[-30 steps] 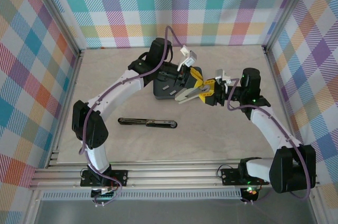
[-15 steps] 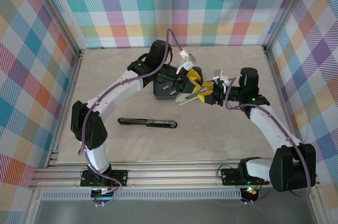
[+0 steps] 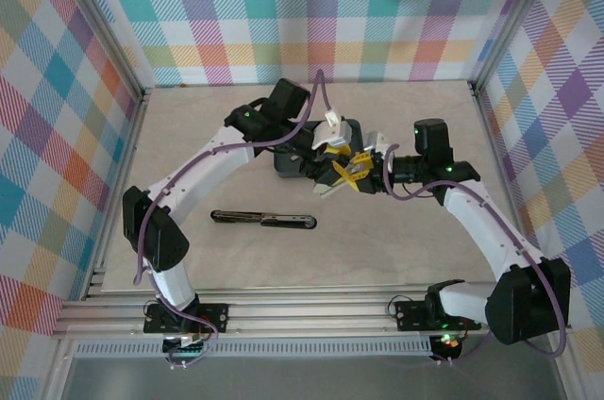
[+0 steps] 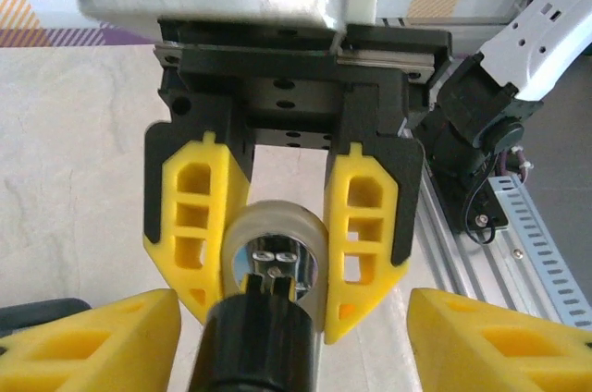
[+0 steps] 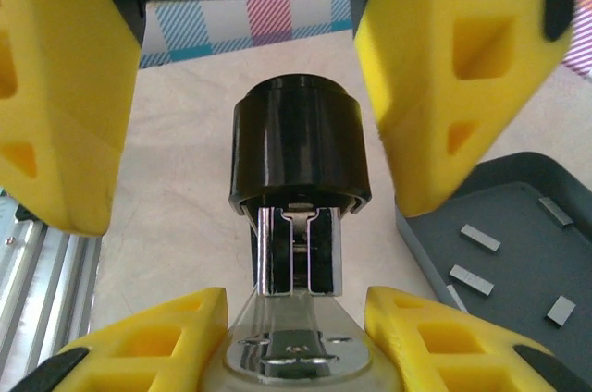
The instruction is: Load the staples into the stapler
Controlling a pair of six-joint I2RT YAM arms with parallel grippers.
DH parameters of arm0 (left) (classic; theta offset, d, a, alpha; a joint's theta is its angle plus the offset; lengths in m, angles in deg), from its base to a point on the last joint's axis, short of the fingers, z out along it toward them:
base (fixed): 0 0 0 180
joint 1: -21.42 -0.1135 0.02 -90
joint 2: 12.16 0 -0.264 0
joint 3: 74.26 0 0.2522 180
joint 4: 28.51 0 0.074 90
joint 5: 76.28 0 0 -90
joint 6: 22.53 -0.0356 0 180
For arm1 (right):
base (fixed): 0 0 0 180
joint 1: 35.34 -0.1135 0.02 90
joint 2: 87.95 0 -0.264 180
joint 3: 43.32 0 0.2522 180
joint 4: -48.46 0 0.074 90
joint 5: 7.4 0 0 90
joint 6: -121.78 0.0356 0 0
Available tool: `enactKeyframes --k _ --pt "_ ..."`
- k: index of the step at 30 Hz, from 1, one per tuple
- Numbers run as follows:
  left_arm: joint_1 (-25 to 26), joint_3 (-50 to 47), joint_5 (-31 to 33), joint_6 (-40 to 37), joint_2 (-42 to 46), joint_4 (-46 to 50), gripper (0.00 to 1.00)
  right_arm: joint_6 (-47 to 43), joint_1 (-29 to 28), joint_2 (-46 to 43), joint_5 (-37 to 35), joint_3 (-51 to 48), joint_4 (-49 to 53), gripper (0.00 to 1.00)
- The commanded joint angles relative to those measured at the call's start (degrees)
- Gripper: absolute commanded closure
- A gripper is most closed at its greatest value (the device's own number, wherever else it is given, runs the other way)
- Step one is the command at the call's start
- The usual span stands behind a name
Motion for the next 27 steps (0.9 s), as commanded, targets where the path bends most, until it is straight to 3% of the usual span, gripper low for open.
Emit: enactKeyframes --k 1,11,16,20,27 --pt "0.6 3.4 -0.6 -3.0 -1.6 3.8 0.44 -4.5 -0.8 -0.1 1.1 2.8 1.8 0.93" --pt "1.3 6.1 -0.9 -4.1 -4.4 7.8 0.53 -3.6 -0.9 -0.3 1.6 2.8 0.7 0.93" --pt "1.0 6.3 -0.2 -4.4 -4.2 9.2 0.82 -3.2 -0.9 -0.7 1.4 2.3 -0.1 0.96" --pt "-2.6 3.4 -2.2 -2.4 -2.3 8.5 0.92 -2.8 -0.5 -1.9 1.0 -0.1 -2.2 1.00" --pt "-9.7 -8.0 0.1 -0.4 4.5 5.9 0.95 4.7 4.5 -3.9 6.7 -5.0 -11.7 1.00"
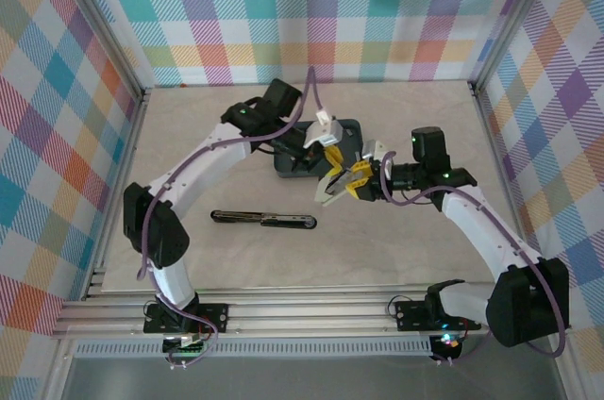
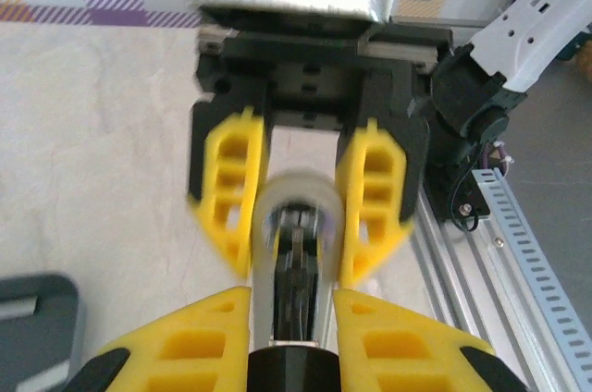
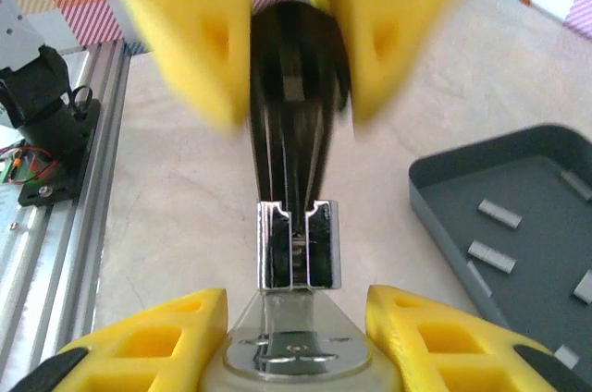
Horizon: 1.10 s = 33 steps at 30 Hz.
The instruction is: Load the staples into the stapler
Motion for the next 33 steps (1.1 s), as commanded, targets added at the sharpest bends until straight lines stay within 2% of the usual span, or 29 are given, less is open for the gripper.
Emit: enactKeyframes --k 1,5,12,17,23,28,33 --pt "-5.3 -5.5 4.5 1.7 4.6 4.0 0.95 4.0 3.6 -3.1 6.7 -0.1 -9.2 1.00" --pt "-7.7 -11.4 6.0 2.9 7.9 2.0 0.95 5.5 4.5 -2.7 8.5 -0.6 -11.1 1.00" --pt "-9.2 -19.0 15.0 4.9 9.4 0.8 0.96 14.0 6.7 -3.2 13.0 -3.9 -22.8 1.00" --pt "-9.4 -23.1 19.8 7.1 8.6 -1.6 0.96 17.3 7.8 -4.0 14.6 -4.1 -26.9 1.00" --pt "-9.3 -26.7 19.4 10.5 6.4 -5.3 0.95 21.0 8.4 -4.3 15.7 -4.6 -30.9 1.00" --pt "-9.0 -29.2 17.5 14.2 5.4 -10.7 0.95 27.0 8.5 -4.4 16.0 -6.0 -38.5 1.00" --pt "-7.8 -30.4 17.2 16.8 3.2 -15.8 0.91 32.0 8.5 -4.5 16.1 -6.3 -43.4 1.00"
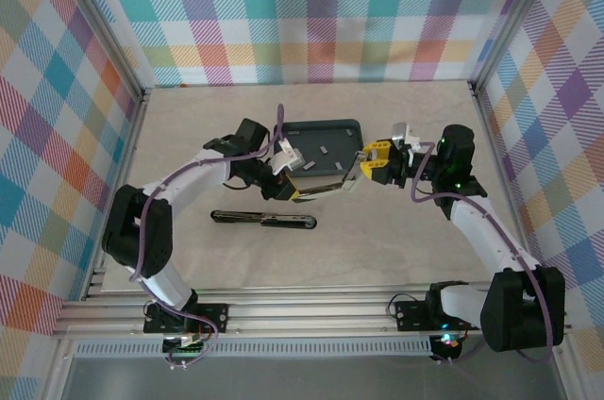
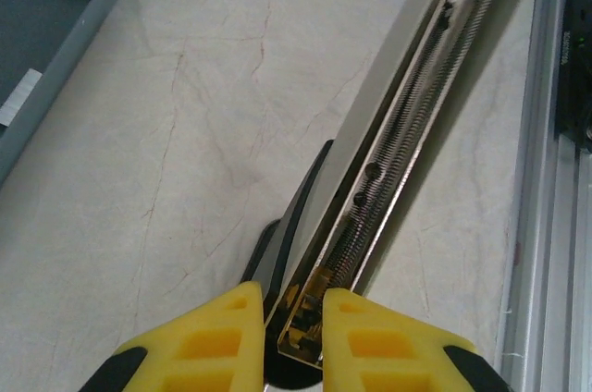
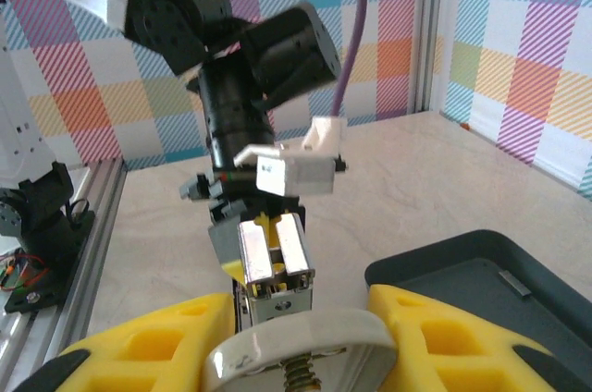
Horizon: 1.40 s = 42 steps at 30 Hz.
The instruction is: Load the staples into the stapler
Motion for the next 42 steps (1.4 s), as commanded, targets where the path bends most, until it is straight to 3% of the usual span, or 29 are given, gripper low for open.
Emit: enactKeyframes --k 1,7,10,14,21,32,35,38,42 --pt "0.5 -0.9 4.0 4.1 -2.3 -4.9 0.90 7.1 0.4 -2.5 4.4 0.7 -8.3 1.00" --pt "1.9 0.7 2.1 6.4 -4.6 -9.2 0.82 7.7 0.4 -3.5 4.2 0.6 -7.6 1.00" --pt "2.3 1.9 -0.6 8.7 -3.1 -10.7 0.70 6.2 0.4 -4.1 3.0 0.5 -4.8 1.00" --pt "3.3 0.0 -7.2 10.8 2.5 -19.5 0.43 6.5 0.4 -3.5 3.3 0.3 -4.8 1.00" --pt "8.2 3.3 -12.0 8.3 3.6 -22.8 0.25 6.9 0.4 -2.9 4.0 0.9 -5.4 1.00" --pt "12.8 9.1 -9.0 7.5 -2.1 -23.1 0.27 6.7 0.4 -4.4 4.7 0.7 -5.1 1.00" --pt "13.0 9.8 -9.1 7.3 -3.0 -23.4 0.34 6.7 0.4 -4.5 4.9 0.7 -5.0 1.00" --pt "13.2 9.9 -10.5 6.4 -3.3 -23.8 0.55 6.7 0.4 -4.6 4.9 0.7 -4.8 1.00" --pt "13.7 10.6 -12.5 4.7 -3.6 -22.3 0.58 6.8 0.4 -4.4 5.0 0.6 -4.8 1.00"
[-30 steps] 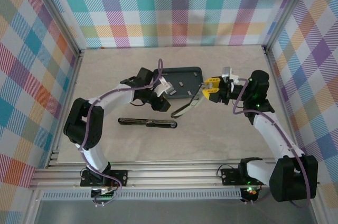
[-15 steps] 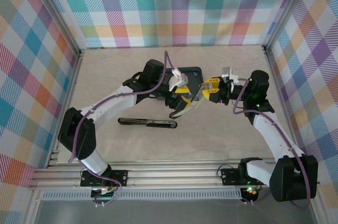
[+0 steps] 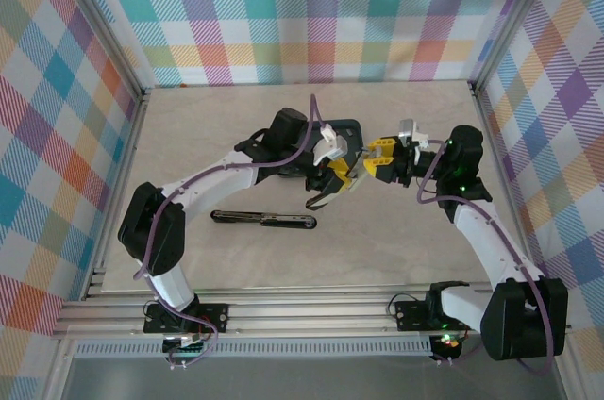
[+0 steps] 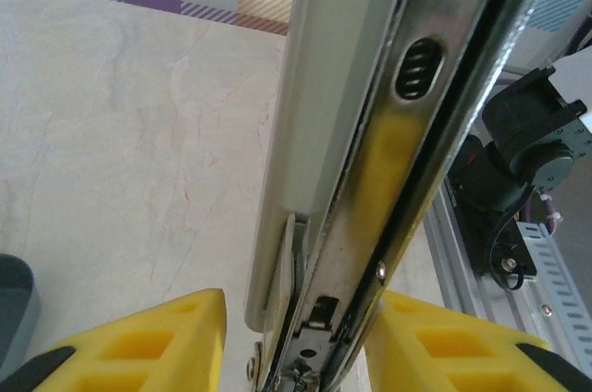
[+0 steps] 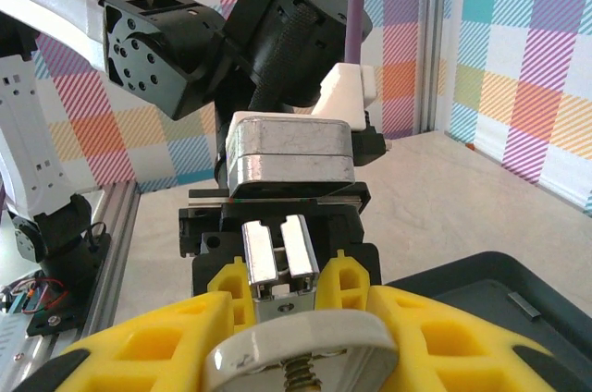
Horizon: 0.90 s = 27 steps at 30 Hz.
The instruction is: Load the staples into the stapler
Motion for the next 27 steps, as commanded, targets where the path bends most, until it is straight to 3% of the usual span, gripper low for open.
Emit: enactKeyframes --k 1,5,9,13,15,19,22,27 --pt "0.7 2.4 -3.2 -2.9 -0.7 0.2 0.57 0.8 -0.1 -1.4 3.4 0.7 -1.9 1.00" --pt "1.5 2.9 -4.2 -3.4 -1.3 0.1 0.56 0.9 -0.1 -1.1 3.6 0.6 -2.1 1.00" --pt "1.7 4.6 -5.4 -4.4 -2.4 2.2 0.65 1.1 -0.2 -1.2 3.4 0.6 -2.1 1.00" --pt "1.8 7.1 -4.0 -6.2 -3.2 7.8 0.90 0.9 -0.1 -1.3 1.3 0.8 0.2 0.97" --pt "1.8 9.6 -0.1 -7.7 -4.2 13.0 0.98 0.8 0.0 -1.6 -1.9 0.9 3.2 0.63" --pt "2.9 19.0 13.2 -13.2 -8.9 30.0 1.00 8.6 2.4 -2.5 -12.1 1.1 7.3 0.26" --pt "3.7 25.7 21.2 -16.6 -13.6 39.1 1.00 15.6 6.4 -3.1 -16.8 1.6 10.7 0.18" --pt "4.4 33.6 28.3 -20.4 -19.1 46.3 1.00 20.9 11.1 -3.9 -18.7 1.3 16.3 0.15"
